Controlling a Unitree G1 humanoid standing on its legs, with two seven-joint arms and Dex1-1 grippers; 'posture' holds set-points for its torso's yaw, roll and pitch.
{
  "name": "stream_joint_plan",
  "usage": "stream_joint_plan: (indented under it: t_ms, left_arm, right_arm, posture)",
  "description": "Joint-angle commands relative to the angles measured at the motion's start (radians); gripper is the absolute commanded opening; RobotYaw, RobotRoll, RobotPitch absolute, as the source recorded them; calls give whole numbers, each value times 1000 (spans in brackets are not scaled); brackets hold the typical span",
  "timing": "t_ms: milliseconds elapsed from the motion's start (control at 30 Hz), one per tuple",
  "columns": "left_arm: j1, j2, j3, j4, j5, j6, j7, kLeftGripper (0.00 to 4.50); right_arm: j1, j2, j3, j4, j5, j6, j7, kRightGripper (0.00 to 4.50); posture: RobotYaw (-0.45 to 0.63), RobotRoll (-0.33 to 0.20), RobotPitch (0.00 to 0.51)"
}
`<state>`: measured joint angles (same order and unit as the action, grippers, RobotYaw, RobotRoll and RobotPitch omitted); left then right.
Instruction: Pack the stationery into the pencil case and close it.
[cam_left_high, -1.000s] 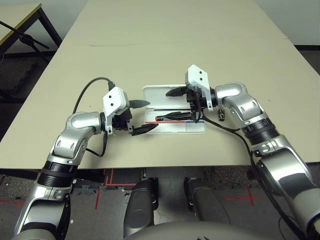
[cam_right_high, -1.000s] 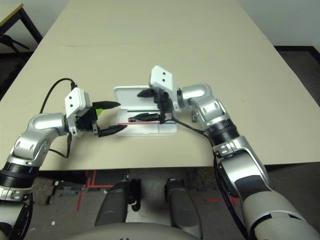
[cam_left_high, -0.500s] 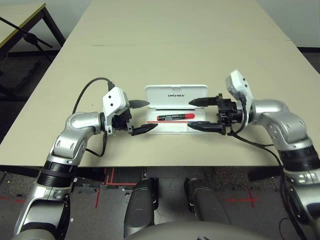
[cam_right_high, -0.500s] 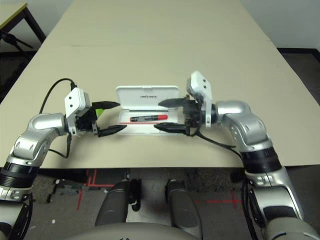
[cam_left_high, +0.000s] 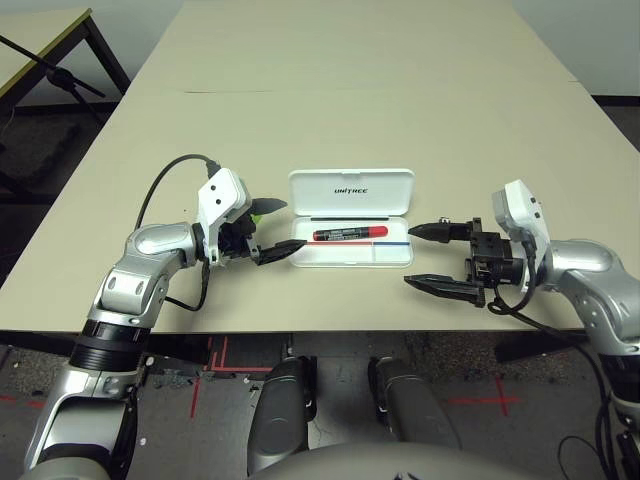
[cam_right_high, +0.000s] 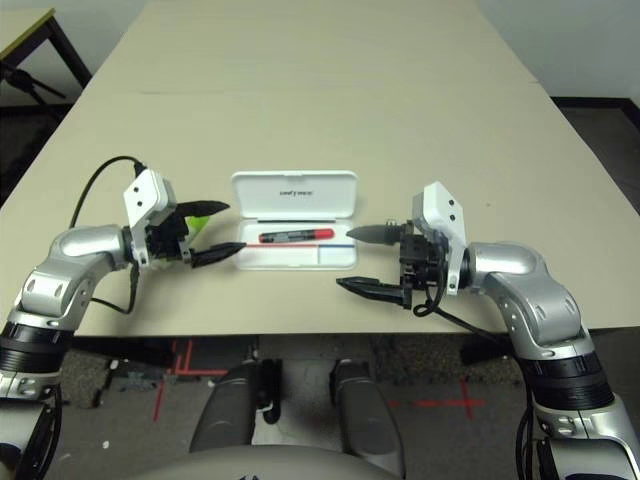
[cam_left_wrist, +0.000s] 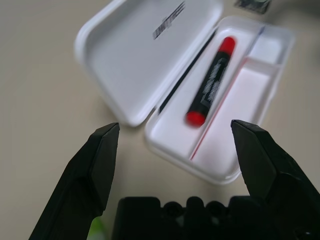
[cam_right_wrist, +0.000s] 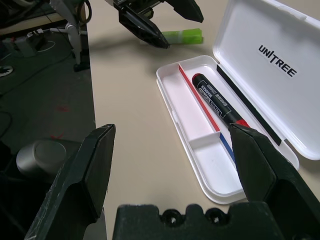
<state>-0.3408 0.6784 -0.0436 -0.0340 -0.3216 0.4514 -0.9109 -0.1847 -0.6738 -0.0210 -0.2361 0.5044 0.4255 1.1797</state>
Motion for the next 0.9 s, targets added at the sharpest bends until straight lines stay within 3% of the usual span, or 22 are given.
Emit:
stream_joint_plan:
  t_ms: [33,433,867,900]
  left_arm:
    - [10,28,22,-36,38,89,76,4500]
    - [0,45,28,-39,97,302,218,4500]
    - [-36,-9,39,-26,84,545,322,4500]
    - [-40,-12,40,-25,82,553,323,4322]
  right_arm:
    - [23,-19,-29,-6,3,-35,-4,4474]
    - [14,-13,-2,68,-29,-105,-20,4474]
    - [-17,-4,21,99,-44,-130,-18,4474]
    - [-16,-4,20,99,-44,-131,-18,4493]
  posture:
    - [-71,0,142]
    - [-55,0,149]
    - [-57,0,147]
    - [-59,0,147]
